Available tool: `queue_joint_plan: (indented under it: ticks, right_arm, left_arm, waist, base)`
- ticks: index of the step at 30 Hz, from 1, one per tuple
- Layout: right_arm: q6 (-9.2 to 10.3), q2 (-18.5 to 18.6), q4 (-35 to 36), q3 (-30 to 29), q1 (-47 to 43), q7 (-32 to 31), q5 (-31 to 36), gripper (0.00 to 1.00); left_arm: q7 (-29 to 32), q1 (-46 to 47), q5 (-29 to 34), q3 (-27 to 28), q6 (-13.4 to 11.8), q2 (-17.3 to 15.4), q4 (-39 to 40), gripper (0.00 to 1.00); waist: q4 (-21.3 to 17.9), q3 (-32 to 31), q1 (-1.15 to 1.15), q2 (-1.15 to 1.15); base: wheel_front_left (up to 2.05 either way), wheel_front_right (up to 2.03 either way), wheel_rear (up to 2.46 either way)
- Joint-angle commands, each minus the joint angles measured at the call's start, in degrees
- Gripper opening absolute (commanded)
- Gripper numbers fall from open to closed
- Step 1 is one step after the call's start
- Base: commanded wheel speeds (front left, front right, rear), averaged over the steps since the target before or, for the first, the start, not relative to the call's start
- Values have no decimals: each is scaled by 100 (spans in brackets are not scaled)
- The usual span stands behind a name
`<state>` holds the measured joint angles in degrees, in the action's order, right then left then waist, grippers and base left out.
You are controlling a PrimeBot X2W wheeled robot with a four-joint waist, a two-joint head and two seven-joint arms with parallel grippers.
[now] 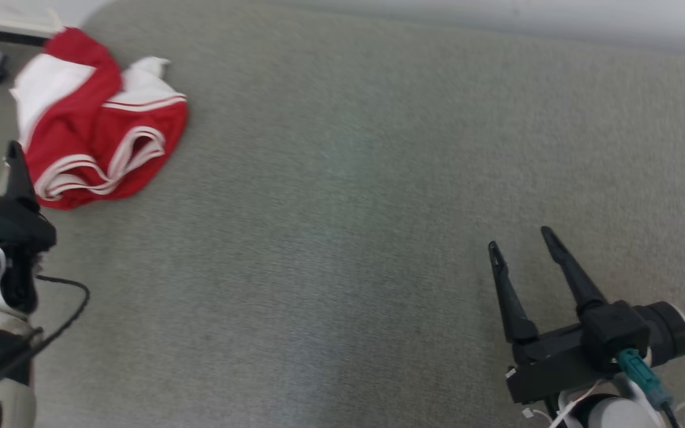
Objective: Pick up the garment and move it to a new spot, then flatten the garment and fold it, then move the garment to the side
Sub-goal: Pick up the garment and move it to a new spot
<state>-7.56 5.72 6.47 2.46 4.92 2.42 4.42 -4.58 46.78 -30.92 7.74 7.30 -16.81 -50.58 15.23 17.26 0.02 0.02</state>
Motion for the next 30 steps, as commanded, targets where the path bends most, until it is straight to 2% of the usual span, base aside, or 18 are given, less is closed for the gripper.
queue_joint_plan:
  ticks: [1, 6, 10, 16, 21, 22, 23, 30]
  right_arm:
    - [16, 37, 130, -26, -28, -47, 26, 100]
    - [15, 59, 646, -27, -190, -176, 60, 100]
    - [15, 24, 890, -2, -239, -197, 72, 100]
    - [15, -6, 913, 65, -142, -178, 10, 100]
    - [15, -41, 782, 158, -68, -122, -42, 100]
    - [15, -54, 744, 179, -41, -94, -57, 100]
    - [16, -61, 682, 195, -22, -79, -76, 100]
    - [15, -143, 214, 343, 96, 146, -194, 100]
  left_arm:
    - [60, 189, 13, 17, -86, -85, -133, 100]
    - [296, 722, 43, 13, -247, -344, -664, 100]
    - [732, 1090, -155, 132, -422, -396, -1119, 100]
    - [1169, 1424, -309, 125, -492, -244, -1527, 100]
    - [1621, 1408, -303, 5, -397, -92, -1783, 100]
    - [1645, 1371, -246, -49, -383, -95, -1796, 36]
    - [1661, 1321, -215, -82, -368, -124, -1810, 0]
    - [1709, 1105, -130, -192, -332, -496, -1657, 0]
  waist:
    - [-1009, 1155, -2, -2]
    - [-1201, 1580, -2, -2]
    - [-1296, 1785, -2, -2]
    - [-1313, 1830, -2, -2]
    - [-1301, 1707, -2, -2]
    - [-1293, 1655, -2, -2]
    - [-1289, 1593, -2, -2]
    - [-1256, 916, -2, -2]
  base:
    - [0, 0, 0]
    - [0, 0, 0]
    - [0, 0, 0]
    - [0, 0, 0]
    - [0, 0, 0]
    - [0, 0, 0]
    - [0, 0, 0]
    - [0, 0, 0]
